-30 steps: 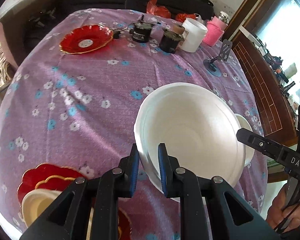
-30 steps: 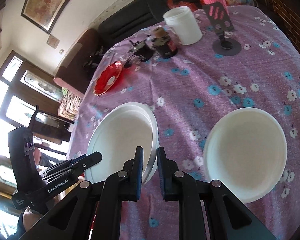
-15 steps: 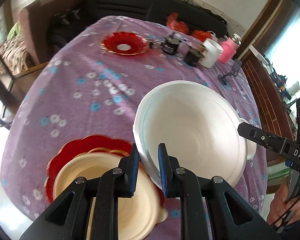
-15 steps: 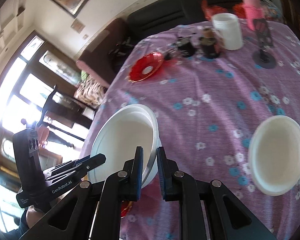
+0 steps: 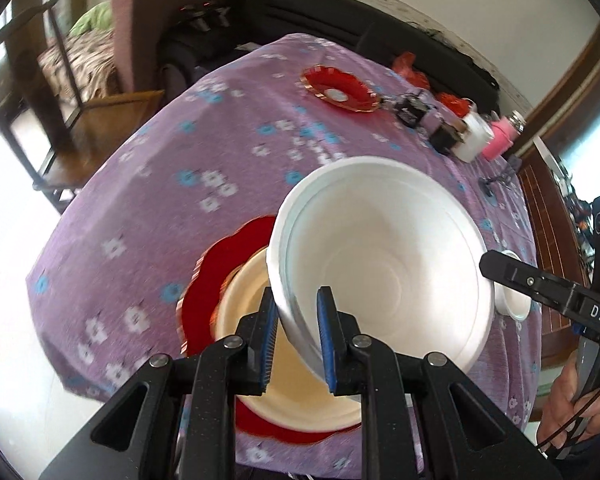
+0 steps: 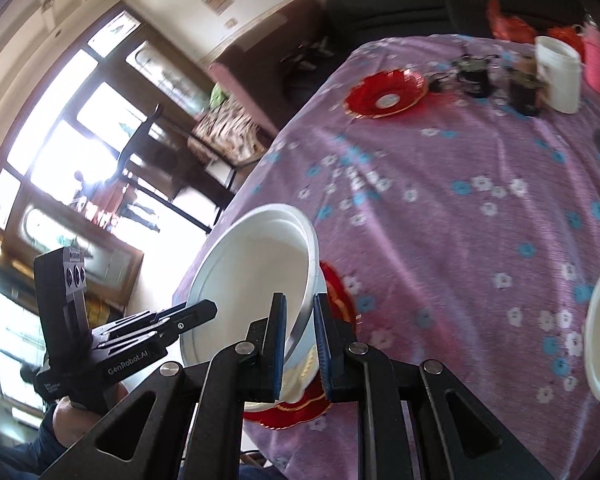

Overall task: Organize plates and bowls
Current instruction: 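Lower the large white bowl onto the beige bowl and open the left gripper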

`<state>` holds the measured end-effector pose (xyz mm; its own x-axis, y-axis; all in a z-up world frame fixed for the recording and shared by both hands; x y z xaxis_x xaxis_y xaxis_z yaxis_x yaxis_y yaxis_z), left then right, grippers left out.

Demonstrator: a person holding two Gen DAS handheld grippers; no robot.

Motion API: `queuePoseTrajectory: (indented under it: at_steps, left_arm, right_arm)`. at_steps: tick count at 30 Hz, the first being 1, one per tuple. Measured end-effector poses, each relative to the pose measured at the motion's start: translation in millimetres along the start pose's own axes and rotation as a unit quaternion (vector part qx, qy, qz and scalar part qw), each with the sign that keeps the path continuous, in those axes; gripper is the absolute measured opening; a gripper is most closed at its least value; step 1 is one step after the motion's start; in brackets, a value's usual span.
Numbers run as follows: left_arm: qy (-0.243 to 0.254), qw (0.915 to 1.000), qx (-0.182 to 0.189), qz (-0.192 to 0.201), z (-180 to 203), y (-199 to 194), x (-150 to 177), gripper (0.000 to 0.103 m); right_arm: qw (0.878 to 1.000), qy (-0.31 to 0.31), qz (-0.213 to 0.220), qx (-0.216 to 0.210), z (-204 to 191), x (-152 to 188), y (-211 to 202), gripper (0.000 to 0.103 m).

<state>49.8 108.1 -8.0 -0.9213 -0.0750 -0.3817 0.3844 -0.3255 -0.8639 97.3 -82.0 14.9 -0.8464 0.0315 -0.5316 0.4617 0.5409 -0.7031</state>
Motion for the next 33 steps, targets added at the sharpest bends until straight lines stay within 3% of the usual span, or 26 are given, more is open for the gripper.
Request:
queuePoseTrajectory:
  at_steps: [12, 33]
  left_arm:
    - [-0.045, 0.9987, -0.019, -0.013, -41.6, 4.2, 17.5, 0.018]
    - [-0.039, 0.9988, -0.023, -0.020, -36.2, 9.2, 17.3, 0.018]
  right_arm:
    - [0.998, -0.041, -0.050, -0.013, -22.8, 12.2, 37.6, 0.016]
    - [0.997, -0.023, -0.068, -0.022, -12.1, 26.1, 40.6, 0.018]
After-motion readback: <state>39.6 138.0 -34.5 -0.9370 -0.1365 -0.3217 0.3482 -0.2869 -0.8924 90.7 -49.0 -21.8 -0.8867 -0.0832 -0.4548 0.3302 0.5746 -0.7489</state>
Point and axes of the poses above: each gripper's, at about its wrist camera, not at the fingertips, and y roughly the way its jaws point, z to its right, x to its underside, the point moved 3 cm from there along y, roughly the way its jaws point, and after that the axes turned 9 degrees about -y, right-handed, at the moved point
